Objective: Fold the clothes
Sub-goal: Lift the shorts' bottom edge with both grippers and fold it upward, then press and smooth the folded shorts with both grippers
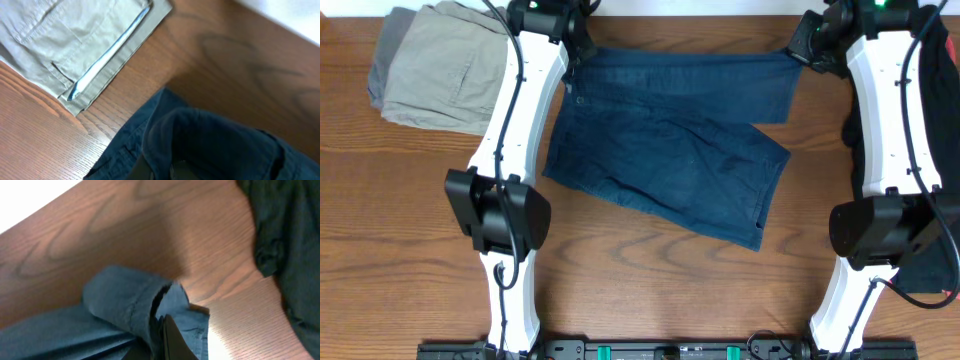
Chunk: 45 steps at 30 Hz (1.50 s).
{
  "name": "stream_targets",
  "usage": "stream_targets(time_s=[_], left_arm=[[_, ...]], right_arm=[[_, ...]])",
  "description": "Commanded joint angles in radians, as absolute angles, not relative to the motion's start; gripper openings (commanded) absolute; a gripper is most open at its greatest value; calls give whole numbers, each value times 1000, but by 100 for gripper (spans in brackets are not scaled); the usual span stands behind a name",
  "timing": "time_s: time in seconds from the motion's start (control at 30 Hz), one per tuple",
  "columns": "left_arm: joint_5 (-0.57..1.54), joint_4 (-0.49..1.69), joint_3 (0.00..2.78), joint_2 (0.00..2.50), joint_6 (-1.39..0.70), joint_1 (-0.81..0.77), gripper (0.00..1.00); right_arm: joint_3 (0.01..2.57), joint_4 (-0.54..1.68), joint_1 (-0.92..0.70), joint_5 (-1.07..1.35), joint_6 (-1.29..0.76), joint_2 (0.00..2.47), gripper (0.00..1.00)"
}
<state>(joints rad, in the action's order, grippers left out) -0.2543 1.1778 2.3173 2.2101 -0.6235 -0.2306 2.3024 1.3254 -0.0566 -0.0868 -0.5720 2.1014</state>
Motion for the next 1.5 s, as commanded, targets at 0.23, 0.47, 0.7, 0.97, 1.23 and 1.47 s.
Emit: stream_targets(time_s=[0.23,0.47,0.7,0.97,1.23,1.47], left_arm=[[-371,1327,2326,2145,-609,-178,6],[-311,1444,2262,2152,-609,-178,6],[-298,1446,2073,2153,-602,-168,12],[-297,1416,1873,2153,-595,-109,12],[-297,1416,1805,2153,-595,-94,12],[-297,1417,1792,2153,-595,-94,17]], right_arm=[[2312,1507,-41,-154,-582,2002,1],[2198,1634,-90,-123,-582,2004,1],[1939,1538,-193,-119,-598,2004,1],[1769,1508,-253,-121,-661,2004,1],[1702,1545,-263,-123,-679,2000,1],[1652,1560,-318,-113,-679,1999,3]])
